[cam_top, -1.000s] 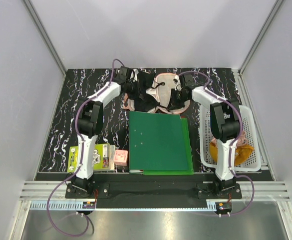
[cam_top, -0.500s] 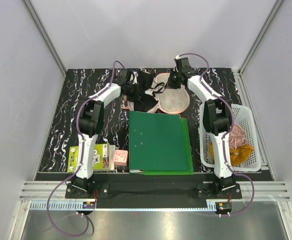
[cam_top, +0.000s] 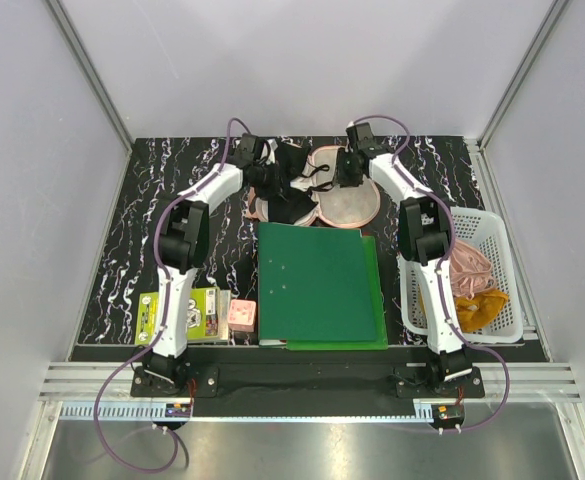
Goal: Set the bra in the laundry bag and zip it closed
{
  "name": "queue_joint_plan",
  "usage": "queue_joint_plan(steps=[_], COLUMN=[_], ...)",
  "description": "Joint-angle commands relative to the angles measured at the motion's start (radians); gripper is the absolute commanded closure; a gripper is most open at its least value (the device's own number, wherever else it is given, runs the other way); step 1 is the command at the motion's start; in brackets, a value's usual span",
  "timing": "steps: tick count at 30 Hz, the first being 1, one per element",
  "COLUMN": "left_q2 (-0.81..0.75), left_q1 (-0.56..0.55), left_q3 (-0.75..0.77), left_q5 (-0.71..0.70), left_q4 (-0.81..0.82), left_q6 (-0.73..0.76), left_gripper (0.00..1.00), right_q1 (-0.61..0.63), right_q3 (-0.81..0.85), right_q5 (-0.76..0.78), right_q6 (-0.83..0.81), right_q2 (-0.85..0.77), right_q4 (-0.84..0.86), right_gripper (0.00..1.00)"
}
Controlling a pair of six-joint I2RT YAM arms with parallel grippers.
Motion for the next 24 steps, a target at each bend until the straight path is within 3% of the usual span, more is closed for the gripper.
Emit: queue_joint_plan(steps=[1,2,4,5,8,13,18,24], left_q2=[-0.052,-0.063,-0.093,-0.101,-0.141,-0.172,-0.178,-0.167], left_q1=[0.003,0.003,0.003,0.003,0.013,0.047,0.049,0.037], left_q3=[0.067,0.067,0.068,0.071,0.071,0.03,-0.031,-0.055], left_q5=[-0.038,-0.042,-0.042,-0.039,-0.02,0.043,0.09,0.139], left_q4=[-0.009,-0.009,-0.009,-0.009,-0.012,-0.011,-0.003,0.033], left_q6=[-0.012,-0.02,-0.035,-0.037,-0.029,-0.043,-0.069,-0.087], left_gripper=[0.73,0.69,0.61,0.6,0.55,0.58,0.6,0.6], right_q1=[-0.015,-0.017,-0.026,-0.029,-0.051,-0.135,-0.152,-0.158], right_q3=[0.159,0.189,0.253,0.262,0.237,0.065,-0.044,-0.027], right_q5=[0.118,0.121,0.145,0.152,0.15,0.045,-0.012,-0.292], right_q6=[-0.064,-0.064,-0.053,-0.043,-0.02,0.016,-0.058,-0.047], right_q2=[-0.033,-0.031,-0.036,-0.053,-0.103,-0.177,-0.206,-0.194], right_q4=[-0.131,-0.161,-0.236,-0.253,-0.298,-0.307,-0.29,-0.224], right_gripper=[0.55,0.42,0.3,0.18,0.01,0.0,0.0,0.0])
